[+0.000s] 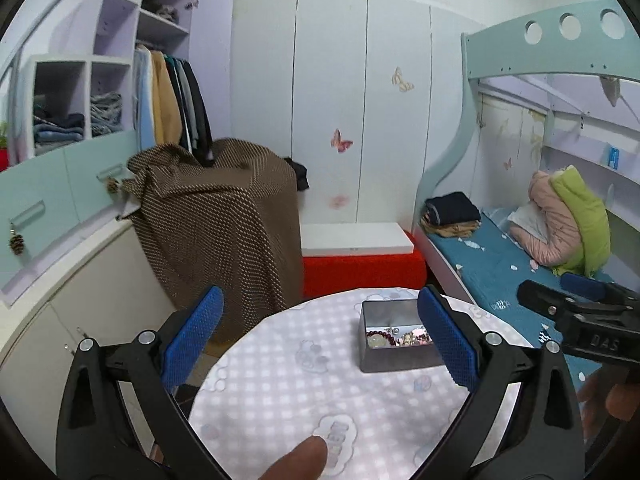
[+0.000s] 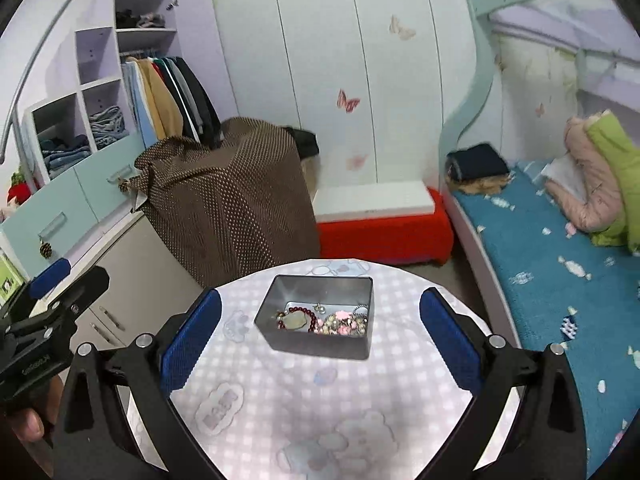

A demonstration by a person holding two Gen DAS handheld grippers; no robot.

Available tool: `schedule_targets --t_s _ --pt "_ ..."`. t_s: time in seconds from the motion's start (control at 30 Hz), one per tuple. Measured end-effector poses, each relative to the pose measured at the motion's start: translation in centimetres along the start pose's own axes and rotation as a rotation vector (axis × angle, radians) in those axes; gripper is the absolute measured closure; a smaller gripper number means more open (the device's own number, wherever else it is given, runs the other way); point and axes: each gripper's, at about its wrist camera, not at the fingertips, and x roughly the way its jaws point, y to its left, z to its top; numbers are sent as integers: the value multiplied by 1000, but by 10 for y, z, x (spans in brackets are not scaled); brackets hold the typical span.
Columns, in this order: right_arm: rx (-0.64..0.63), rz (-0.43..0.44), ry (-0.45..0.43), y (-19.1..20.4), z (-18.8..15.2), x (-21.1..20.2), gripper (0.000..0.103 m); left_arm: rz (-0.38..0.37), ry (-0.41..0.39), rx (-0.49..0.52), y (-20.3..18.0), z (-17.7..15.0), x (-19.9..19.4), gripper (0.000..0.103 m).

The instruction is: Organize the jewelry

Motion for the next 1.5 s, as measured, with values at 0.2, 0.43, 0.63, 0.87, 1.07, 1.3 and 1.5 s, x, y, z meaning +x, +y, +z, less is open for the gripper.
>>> schedule_targets --t_s 0.2,0.43,0.63,0.87,1.07,1.3,1.5 --pt "-42 -65 -62 17 -35 -48 7 3 -58 -13 3 -23 -55 5" --pt "-70 -129 -111 33 -71 -85 7 10 -72 -27 4 -49 -101 5" --pt "-82 -147 -155 49 -84 -107 7 38 -89 -38 2 -62 -132 5" --pt "-88 -155 -176 59 -104 -123 7 64 -115 -26 3 -70 -162 5" --pt "-99 -151 -180 68 -108 -123 7 75 -96 -18 3 -74 -167 5" --pt "-109 -143 -171 73 -111 -123 7 82 -101 -37 7 -72 -171 5" --pt "-109 -142 -173 72 -111 -123 7 94 -115 -34 7 -72 -174 5"
